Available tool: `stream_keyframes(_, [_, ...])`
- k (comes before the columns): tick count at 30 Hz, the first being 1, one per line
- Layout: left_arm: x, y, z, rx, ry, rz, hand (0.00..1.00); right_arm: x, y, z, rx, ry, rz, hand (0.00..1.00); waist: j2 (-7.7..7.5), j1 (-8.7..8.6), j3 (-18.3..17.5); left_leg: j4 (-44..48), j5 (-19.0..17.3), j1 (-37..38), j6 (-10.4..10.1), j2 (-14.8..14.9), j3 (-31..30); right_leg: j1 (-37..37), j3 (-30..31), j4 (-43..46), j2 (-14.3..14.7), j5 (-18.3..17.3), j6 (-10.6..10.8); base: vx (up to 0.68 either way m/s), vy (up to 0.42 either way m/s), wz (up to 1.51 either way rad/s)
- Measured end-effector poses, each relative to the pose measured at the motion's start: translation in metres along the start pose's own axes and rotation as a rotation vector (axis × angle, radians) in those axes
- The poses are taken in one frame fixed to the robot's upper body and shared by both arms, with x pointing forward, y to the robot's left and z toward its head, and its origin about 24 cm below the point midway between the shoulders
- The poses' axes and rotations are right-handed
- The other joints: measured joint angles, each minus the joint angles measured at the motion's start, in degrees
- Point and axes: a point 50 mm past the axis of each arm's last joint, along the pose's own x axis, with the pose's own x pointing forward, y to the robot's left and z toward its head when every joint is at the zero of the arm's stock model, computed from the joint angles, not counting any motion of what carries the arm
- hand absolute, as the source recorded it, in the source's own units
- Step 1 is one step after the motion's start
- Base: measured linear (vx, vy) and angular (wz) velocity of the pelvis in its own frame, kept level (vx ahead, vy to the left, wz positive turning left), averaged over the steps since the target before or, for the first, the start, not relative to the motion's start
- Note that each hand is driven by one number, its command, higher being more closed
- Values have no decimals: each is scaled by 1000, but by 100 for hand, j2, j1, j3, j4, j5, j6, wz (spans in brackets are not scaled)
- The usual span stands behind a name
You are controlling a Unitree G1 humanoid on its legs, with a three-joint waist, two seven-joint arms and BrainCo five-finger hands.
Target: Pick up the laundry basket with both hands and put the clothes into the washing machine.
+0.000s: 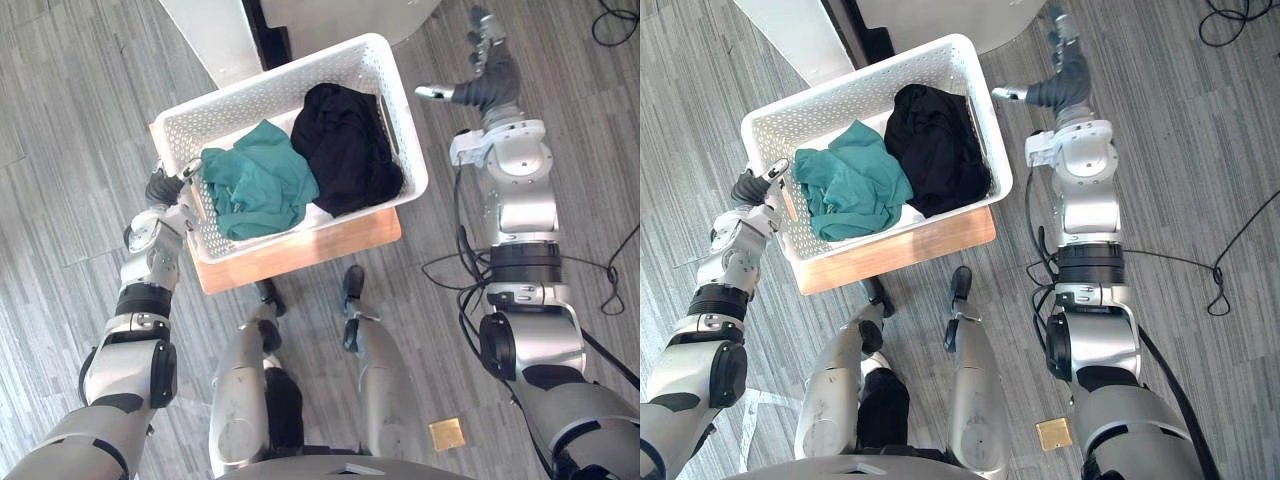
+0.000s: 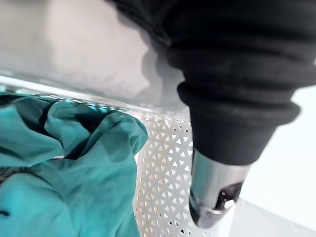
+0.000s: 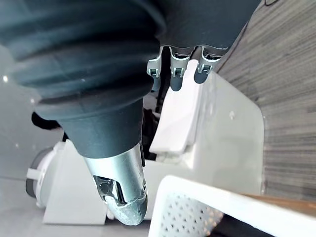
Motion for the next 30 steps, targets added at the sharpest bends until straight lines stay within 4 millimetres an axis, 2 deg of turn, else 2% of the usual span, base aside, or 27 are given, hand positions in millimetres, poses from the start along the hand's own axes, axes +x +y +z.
stream_keyframes(7, [1, -1, 2, -1, -6, -5, 0, -1, 37, -4, -50, 15, 212, 0, 0, 37, 0, 133, -28, -168, 12, 35, -68, -122, -35, 86, -2, -12, -9, 15, -30, 3])
stream_keyframes(11, [1, -1, 2, 0, -6, -5, 0, -1, 48, -10, -91, 36, 255, 0, -1, 55, 0, 135, -27, -185, 12, 33, -107, -125, -64, 113, -7, -35, -32, 18, -36, 3])
stream_keyframes(14, [2, -1, 5, 2, -12, -2, 0, 3, 59, -4, -149, 20, 272, 0, -1, 25, 0, 111, -19, -218, 6, 34, -126, -168, -81, 163, -12, -66, -55, 18, -40, 2])
stream_keyframes(20, [3, 4, 14, 17, -32, 26, 0, 5, 67, 2, -161, -6, 274, 0, -1, 6, 0, -23, 97, -251, -30, 22, -173, -246, -164, 248, -16, -106, -102, 21, -55, 6])
stream_keyframes(25, [5, 3, 22, 13, -50, 33, 0, 6, 67, 5, -106, -30, 256, 0, -1, 33, 0, -253, 273, -261, -50, -37, -179, -373, -178, 292, -19, -125, -123, 15, -52, 4])
stream_keyframes(30, [6, 0, 24, 6, -57, 30, 0, 9, 67, 1, -74, -14, 238, 0, -2, 27, -1, -266, 295, -259, -51, -51, -190, -379, -181, 308, -28, -125, -125, 16, -23, 1])
